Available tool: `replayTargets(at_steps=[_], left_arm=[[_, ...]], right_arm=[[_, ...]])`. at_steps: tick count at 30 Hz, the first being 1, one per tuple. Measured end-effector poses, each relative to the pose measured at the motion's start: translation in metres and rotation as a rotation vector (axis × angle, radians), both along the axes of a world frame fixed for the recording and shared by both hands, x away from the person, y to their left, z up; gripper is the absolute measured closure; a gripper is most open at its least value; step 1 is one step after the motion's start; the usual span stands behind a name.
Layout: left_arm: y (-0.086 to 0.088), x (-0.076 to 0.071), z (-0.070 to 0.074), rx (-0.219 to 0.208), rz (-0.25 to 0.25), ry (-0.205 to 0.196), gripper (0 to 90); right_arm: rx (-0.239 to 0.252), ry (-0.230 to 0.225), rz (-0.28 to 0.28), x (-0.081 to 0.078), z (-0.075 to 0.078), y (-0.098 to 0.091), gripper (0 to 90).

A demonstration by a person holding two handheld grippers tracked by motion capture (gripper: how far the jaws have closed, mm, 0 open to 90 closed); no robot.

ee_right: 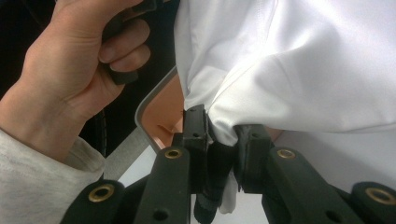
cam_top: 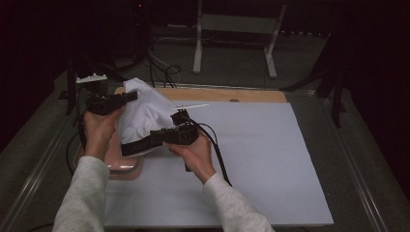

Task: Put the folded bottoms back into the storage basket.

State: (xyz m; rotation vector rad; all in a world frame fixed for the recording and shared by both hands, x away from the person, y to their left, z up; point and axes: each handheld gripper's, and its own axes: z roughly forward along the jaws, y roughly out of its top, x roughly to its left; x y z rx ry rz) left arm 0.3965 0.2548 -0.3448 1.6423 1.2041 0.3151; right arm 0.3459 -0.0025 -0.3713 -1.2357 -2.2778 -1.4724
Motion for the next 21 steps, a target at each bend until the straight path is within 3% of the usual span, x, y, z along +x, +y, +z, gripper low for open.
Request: replayTargets(at_steps=[21], left_arm=[[0.029, -0.008, -0.012, 0.006, 0.038, 0.014, 82.1]], right_arm=[[-0.043, 0.003, 0.025, -0.002, -0.011, 0.027, 76.9]])
